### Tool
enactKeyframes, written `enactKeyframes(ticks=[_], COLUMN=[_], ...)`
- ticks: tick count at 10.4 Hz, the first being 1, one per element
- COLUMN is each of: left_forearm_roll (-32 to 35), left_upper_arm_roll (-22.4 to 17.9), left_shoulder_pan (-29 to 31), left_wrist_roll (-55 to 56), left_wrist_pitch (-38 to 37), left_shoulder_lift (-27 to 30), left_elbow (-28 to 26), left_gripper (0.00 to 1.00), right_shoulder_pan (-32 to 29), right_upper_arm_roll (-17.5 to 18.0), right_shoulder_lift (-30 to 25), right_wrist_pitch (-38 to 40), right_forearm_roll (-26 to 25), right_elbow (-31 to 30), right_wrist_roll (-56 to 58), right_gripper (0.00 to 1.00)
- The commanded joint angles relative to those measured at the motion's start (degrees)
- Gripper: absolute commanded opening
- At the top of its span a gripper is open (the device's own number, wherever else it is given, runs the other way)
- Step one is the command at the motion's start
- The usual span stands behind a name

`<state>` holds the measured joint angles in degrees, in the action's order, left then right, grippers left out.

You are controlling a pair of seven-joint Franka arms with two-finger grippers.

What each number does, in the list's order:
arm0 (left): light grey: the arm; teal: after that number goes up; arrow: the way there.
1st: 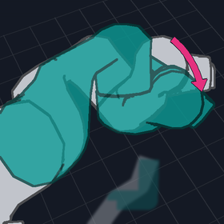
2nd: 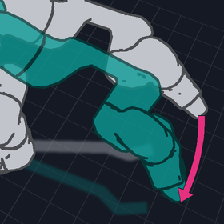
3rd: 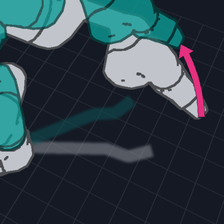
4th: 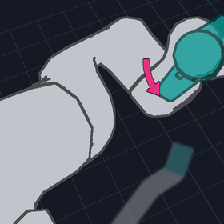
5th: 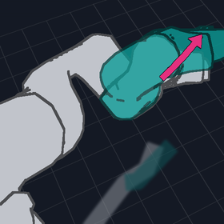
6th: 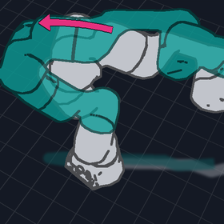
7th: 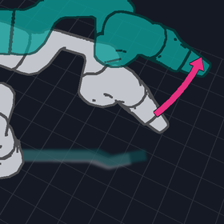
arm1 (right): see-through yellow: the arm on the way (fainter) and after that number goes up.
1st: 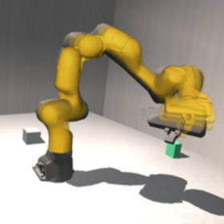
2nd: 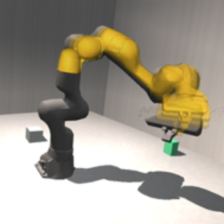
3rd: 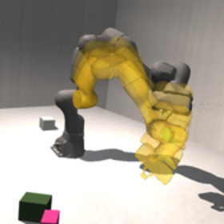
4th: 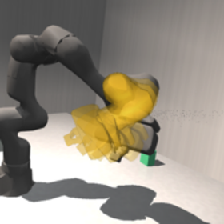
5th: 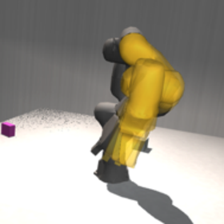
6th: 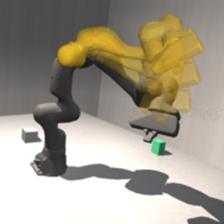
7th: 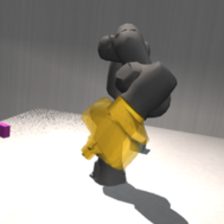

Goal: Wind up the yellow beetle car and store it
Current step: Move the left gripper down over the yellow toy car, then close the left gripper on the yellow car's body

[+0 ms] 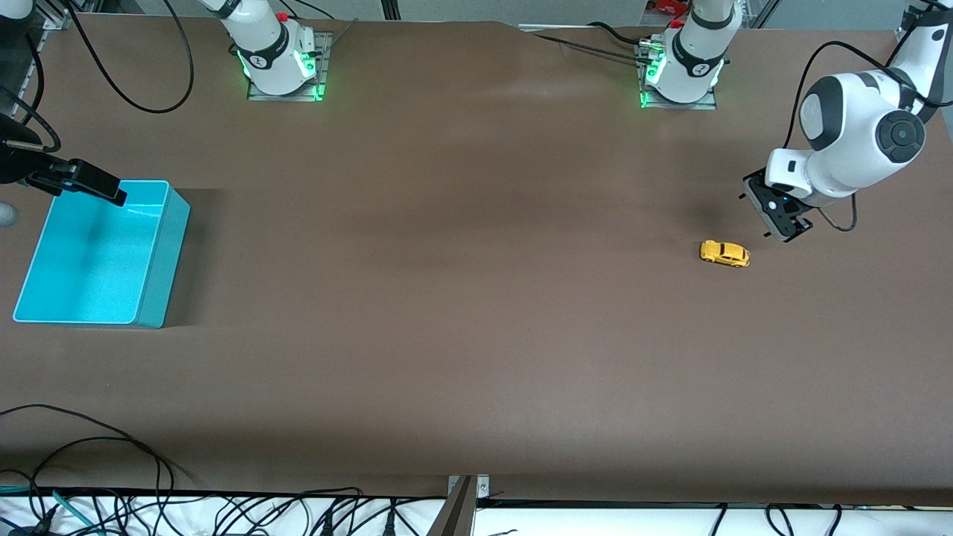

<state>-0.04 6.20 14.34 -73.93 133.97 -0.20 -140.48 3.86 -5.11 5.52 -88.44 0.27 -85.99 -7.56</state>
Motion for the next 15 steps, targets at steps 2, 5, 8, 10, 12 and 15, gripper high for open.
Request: enactKeyframes(ticks=[2, 5, 8, 10, 12, 15], left_forearm_roll=[0.66, 4.35, 4.35, 3.57, 3.3, 3.38], left_upper_arm_roll=[0.4, 0.4, 0.31, 0.31, 0.31, 0.31], left_shoulder_pan=[0.69, 0.69, 0.61, 0.61, 0.61, 0.17], left_wrist_roll=[-15.95, -23.36, -23.63, -23.2, -22.84, -22.84], left_wrist_pitch=[7.51, 16.13, 18.51, 20.18, 20.28, 21.32], left_shoulder_lift=[-3.22, -8.22, -11.22, -13.85, -15.79, -16.94], left_elbow=[-0.06, 0.47, 0.55, 1.43, 1.87, 1.96], left_gripper=[1.0, 0.99, 0.98, 0.99, 0.99, 0.87], right_shoulder_pan=[0.01, 0.01, -0.08, -0.08, -0.08, -0.08], right_upper_arm_roll=[0.1, 0.01, 0.01, 0.01, 0.01, 0.01], right_shoulder_lift=[-0.15, -0.15, -0.15, -0.15, -0.15, -0.15], right_wrist_pitch=[0.81, 0.81, 0.81, 0.81, 0.81, 0.81], right_forearm_roll=[-0.71, -0.71, -0.63, -0.63, -0.63, -0.63], right_elbow=[0.91, 0.91, 0.91, 0.91, 0.91, 0.91], right_wrist_roll=[-0.44, -0.44, -0.53, -0.53, -0.53, -0.44], right_gripper=[1.0, 1.0, 1.0, 1.0, 1.0, 1.0])
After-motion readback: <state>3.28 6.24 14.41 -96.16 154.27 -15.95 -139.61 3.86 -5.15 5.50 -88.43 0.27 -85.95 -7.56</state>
